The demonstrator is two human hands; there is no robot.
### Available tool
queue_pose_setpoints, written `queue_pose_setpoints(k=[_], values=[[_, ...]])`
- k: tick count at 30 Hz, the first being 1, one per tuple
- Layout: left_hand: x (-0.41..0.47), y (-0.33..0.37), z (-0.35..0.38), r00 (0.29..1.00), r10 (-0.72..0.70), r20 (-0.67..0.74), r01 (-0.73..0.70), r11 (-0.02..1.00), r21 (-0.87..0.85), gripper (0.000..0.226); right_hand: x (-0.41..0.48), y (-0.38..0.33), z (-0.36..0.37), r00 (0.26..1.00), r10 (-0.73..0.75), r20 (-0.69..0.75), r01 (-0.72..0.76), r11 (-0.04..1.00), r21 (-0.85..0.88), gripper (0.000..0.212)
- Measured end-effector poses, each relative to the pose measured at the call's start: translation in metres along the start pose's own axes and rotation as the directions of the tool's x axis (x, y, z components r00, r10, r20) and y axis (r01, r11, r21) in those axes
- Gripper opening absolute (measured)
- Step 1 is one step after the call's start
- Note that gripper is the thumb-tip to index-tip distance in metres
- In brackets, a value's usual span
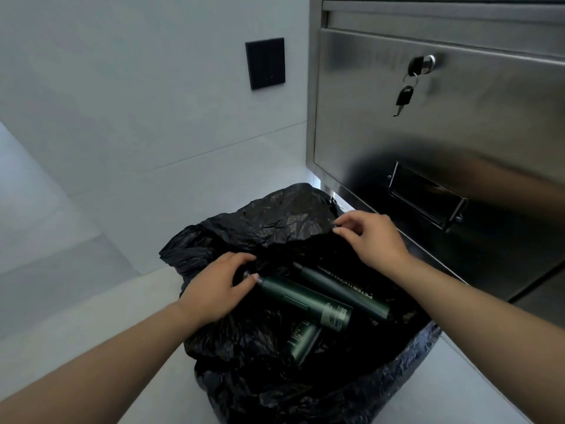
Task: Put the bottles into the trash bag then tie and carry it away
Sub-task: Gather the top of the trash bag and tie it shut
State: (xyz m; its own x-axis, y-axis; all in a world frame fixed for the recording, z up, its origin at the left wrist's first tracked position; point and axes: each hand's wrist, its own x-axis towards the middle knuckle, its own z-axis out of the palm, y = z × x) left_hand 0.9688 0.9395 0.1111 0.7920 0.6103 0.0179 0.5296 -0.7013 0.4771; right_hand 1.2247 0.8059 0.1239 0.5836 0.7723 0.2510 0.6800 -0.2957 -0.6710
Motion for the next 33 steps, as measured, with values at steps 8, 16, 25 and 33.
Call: queue_pose_setpoints(k=[8,16,25,33], values=[[0.020,0.030,-0.016,0.976,0.080,-0.202,-0.102,0.990,-0.102,0.040,0.024,-0.026,-0.028,0.951,0.019,-0.309,0.053,0.974,0.222,0.007],[0.039,0.050,-0.018,0.896,0.242,-0.373,-0.235,0.970,0.067,0.075,0.032,-0.035,-0.038,0.936,-0.005,-0.352,0.124,0.941,0.315,0.016],[0.056,0.060,-0.010,0.965,0.154,-0.211,-0.199,0.956,-0.214,0.019,0.021,-0.016,-0.048,0.956,0.023,-0.294,0.087,0.931,0.354,0.011],[0.058,0.067,-0.027,0.962,0.070,-0.264,-0.187,0.875,-0.447,0.009,-0.005,-0.001,-0.047,0.992,-0.032,-0.126,0.086,0.887,0.454,0.017]])
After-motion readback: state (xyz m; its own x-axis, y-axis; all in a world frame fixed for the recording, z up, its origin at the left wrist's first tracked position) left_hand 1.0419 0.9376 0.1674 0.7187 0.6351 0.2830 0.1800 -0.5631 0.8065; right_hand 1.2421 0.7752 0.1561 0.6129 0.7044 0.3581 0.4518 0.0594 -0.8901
